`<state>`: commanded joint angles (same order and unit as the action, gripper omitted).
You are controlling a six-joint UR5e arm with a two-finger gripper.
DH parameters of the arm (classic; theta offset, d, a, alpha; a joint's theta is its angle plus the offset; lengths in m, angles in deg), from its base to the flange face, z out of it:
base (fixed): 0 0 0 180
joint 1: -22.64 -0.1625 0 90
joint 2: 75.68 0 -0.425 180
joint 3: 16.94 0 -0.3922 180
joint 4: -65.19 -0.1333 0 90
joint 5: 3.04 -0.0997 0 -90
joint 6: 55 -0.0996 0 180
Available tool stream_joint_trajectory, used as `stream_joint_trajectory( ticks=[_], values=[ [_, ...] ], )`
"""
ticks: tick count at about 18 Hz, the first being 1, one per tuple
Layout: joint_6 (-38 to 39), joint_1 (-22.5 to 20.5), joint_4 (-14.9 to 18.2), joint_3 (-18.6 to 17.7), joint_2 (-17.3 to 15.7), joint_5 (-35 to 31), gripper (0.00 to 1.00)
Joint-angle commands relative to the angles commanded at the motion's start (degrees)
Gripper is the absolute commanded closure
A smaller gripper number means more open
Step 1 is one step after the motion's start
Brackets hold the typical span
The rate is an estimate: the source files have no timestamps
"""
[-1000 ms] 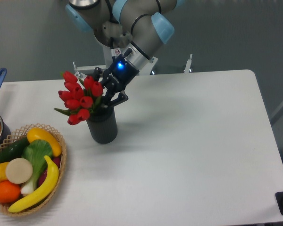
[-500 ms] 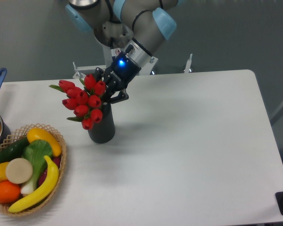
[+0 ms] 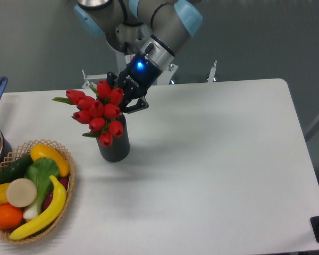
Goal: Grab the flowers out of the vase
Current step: 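Lift the gripped tulips straight up out of the black vase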
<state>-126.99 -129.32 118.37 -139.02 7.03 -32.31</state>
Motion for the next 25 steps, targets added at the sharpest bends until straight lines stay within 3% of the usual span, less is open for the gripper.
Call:
stream_joint_trajectory(
  ticks=[5,17,25],
  values=[
    [4.3,0.1,0.0,2.8,-0.2,0.5,0.97],
    [9.5,-0.4,0.3,4.7,-1.4,1.4,0.97],
    [14.0,-1.5,0.1,7.7,-1.2,3.9,0.97]
  ],
)
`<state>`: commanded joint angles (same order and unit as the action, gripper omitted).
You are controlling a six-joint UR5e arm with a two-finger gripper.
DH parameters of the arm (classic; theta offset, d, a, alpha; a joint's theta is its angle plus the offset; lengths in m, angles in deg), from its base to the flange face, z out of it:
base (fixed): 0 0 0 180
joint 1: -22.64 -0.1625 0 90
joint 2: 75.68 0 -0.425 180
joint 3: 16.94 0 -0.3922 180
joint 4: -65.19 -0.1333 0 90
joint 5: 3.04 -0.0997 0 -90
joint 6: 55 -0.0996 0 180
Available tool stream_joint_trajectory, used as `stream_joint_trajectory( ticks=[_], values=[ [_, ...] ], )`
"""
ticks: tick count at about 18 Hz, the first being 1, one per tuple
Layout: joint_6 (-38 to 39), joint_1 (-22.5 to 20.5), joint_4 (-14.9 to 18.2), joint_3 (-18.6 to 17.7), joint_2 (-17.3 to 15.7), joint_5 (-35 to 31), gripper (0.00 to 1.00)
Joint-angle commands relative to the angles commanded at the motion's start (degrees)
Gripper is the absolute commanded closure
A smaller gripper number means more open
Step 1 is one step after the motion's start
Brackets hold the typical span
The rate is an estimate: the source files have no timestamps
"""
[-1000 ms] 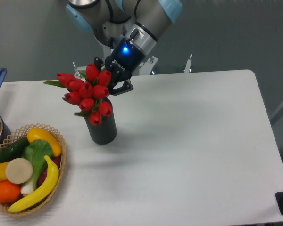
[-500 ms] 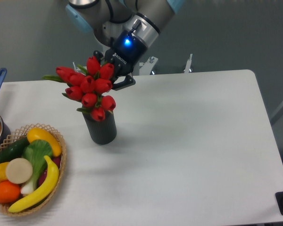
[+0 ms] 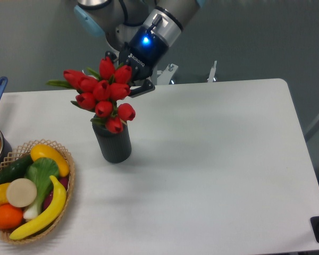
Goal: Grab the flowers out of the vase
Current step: 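Lift the gripped tulips straight up out of the black vase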
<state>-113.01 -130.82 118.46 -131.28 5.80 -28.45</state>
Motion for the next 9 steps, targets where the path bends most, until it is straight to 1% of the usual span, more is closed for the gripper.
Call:
stream_joint_trajectory(
  ticks=[3,5,9],
  values=[
    [0.4,-0.7,0.0,0.4,-0.1,1.2,0.97],
    [1.8,-1.0,0.0,1.3,-0.1,1.3,0.97],
    [2.1,-2.2,-0.1,3.0,0.4,1.9,0.97]
  ],
)
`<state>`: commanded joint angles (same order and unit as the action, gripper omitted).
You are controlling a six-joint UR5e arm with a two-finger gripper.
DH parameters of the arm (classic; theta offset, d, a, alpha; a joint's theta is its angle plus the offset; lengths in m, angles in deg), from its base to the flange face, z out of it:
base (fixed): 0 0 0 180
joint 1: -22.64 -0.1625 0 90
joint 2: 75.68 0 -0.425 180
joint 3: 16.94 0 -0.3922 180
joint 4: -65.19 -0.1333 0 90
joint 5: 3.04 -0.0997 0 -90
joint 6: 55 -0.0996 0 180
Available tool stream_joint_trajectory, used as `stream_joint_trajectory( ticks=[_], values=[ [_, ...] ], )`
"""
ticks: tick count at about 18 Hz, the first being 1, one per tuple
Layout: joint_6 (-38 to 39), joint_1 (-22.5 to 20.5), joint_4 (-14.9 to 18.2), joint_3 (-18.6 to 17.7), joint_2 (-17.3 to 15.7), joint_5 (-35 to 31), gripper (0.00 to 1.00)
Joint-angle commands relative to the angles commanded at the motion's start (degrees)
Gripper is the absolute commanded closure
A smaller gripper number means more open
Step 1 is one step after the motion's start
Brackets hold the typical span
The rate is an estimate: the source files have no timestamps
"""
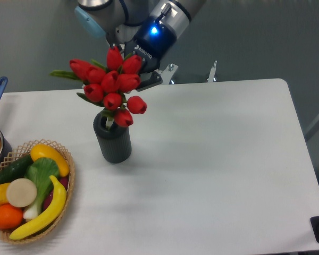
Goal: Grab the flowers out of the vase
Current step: 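Lift the gripped tulips straight up out of the black vase, then carry the tulip bunch away from the vase over the open table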
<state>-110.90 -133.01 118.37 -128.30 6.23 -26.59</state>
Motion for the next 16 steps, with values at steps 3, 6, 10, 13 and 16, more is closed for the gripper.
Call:
stream_joint_trajectory(
  ticks=[3,6,10,13,16],
  values=[
    [0.0,-0.6,-0.1,0.7,0.2,0.0,0.97],
    [0.2,-1.2,0.0,1.4,0.2,0.1,0.97],
    [-0.4,-1.8,-0.3,3.2,0.4,-0.3,0.97],
    [-0.5,-3.3,-2.5,5.4,3.4,-0.6,0.97],
    [-3.3,-4.2,-5.1,8.2,7.5,-3.5,0.97]
  ],
)
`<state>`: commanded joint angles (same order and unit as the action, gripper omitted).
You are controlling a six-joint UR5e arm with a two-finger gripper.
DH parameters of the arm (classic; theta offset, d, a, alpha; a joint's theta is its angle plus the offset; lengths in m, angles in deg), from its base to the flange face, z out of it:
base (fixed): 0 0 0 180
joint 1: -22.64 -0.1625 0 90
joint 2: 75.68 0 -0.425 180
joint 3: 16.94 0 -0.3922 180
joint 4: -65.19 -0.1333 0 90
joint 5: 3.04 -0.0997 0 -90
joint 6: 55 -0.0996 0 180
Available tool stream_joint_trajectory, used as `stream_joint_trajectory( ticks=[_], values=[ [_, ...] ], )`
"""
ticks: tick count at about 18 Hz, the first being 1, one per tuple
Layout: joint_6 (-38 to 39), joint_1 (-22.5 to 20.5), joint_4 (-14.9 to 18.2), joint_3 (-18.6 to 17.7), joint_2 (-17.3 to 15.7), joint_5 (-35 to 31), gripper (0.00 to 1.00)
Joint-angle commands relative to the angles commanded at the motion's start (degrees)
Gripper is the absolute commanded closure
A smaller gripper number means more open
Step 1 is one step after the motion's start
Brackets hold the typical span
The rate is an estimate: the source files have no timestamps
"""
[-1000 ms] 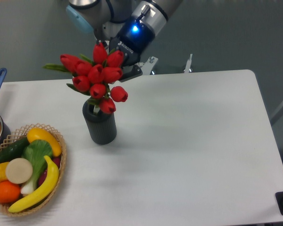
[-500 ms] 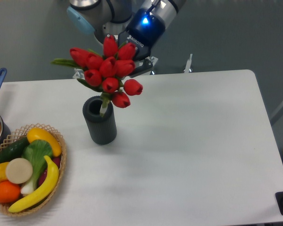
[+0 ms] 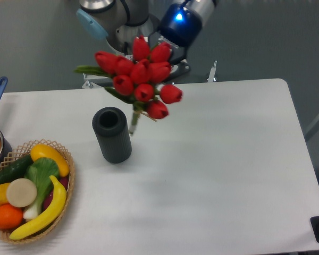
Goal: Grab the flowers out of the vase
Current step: 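Carry the tulip bunch away from the vase over the open table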
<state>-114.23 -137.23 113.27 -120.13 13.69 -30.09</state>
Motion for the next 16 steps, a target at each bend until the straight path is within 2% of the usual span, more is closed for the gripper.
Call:
stream_joint_trajectory(
  ticks=[3,8,13,16],
  values=[
    [-0.4,0.0,-0.1,2.8,3.0,-8.3,0.98],
    [-1.9,0.3,0.4,3.0,6.6,-24.6,0.98],
    [-1.8,0.4,1.1,1.5,8.8,-32.1,0.98],
    [-2.1,1.8,1.1,2.9,11.3,-39.3,0.99]
  ],
)
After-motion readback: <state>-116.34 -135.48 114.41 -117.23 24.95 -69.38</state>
